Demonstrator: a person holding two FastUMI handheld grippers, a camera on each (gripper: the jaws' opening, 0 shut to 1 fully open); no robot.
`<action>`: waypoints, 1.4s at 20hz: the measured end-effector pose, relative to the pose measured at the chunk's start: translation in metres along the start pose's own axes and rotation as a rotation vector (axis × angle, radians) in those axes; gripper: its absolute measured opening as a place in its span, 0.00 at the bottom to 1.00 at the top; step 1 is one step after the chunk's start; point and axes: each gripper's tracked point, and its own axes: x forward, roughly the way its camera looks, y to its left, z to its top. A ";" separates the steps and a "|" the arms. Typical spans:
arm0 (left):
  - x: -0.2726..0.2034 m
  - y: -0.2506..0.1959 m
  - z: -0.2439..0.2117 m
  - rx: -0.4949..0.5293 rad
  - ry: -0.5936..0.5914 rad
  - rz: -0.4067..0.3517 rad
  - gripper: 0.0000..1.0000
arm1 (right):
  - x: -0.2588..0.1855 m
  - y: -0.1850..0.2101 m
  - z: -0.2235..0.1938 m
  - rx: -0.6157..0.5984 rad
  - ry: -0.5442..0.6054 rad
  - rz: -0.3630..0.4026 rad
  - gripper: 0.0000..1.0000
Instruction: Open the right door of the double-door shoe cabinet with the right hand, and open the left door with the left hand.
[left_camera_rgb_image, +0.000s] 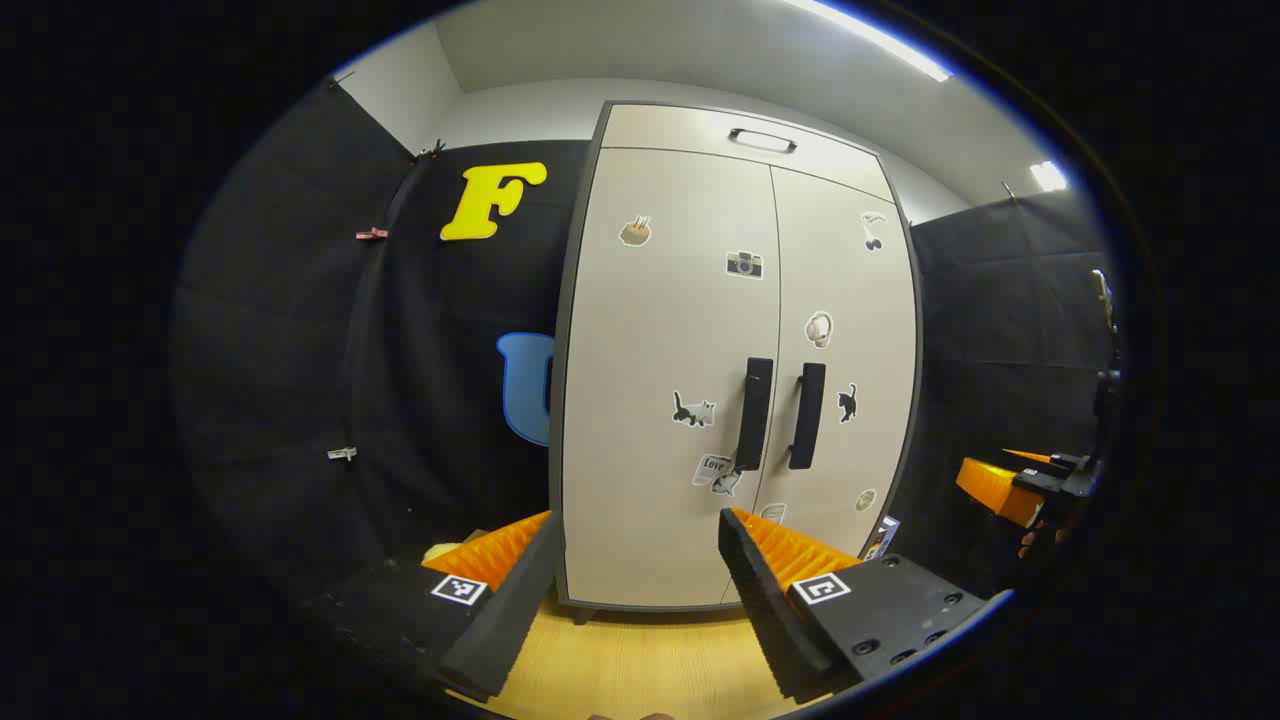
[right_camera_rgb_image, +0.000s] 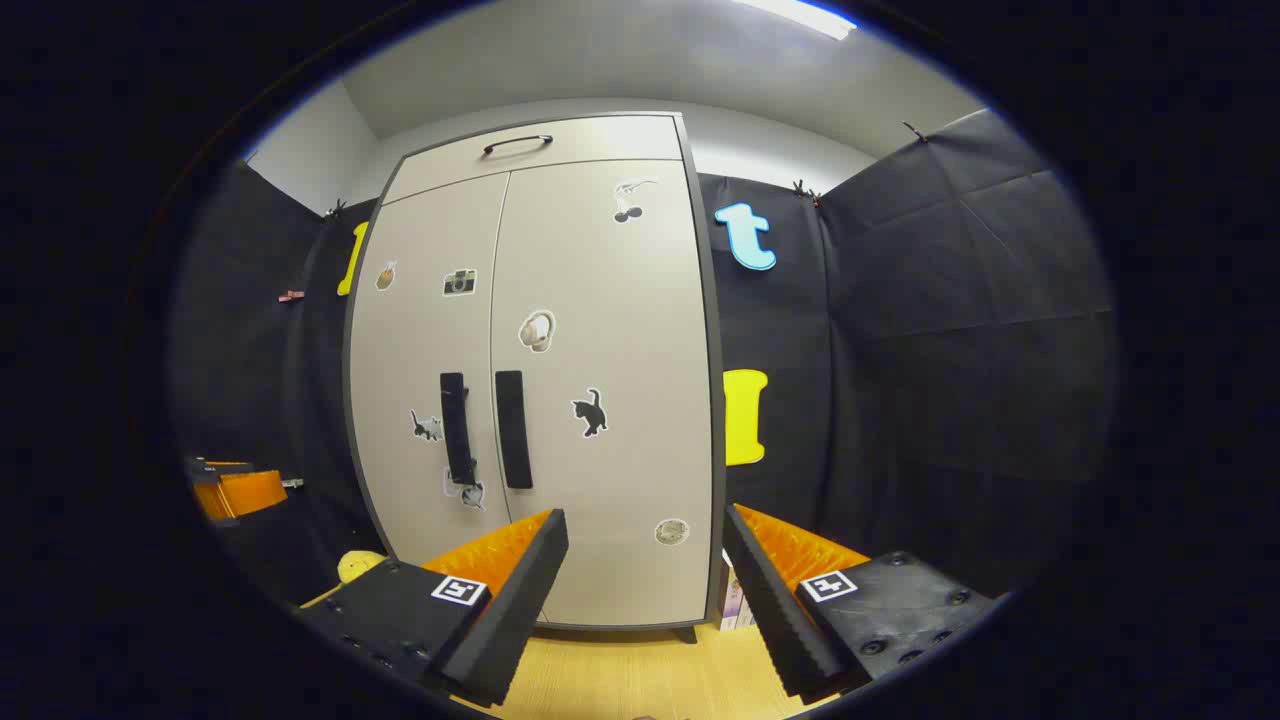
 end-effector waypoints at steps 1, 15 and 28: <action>0.001 -0.001 0.000 0.000 0.000 0.001 0.95 | 0.002 -0.001 -0.004 -0.006 0.013 0.002 0.98; 0.001 0.001 -0.010 0.025 0.027 0.014 0.95 | 0.005 0.013 0.000 0.004 0.011 0.044 0.98; -0.003 0.010 -0.023 0.023 0.051 0.029 0.95 | 0.044 0.055 0.042 0.015 -0.021 0.122 0.98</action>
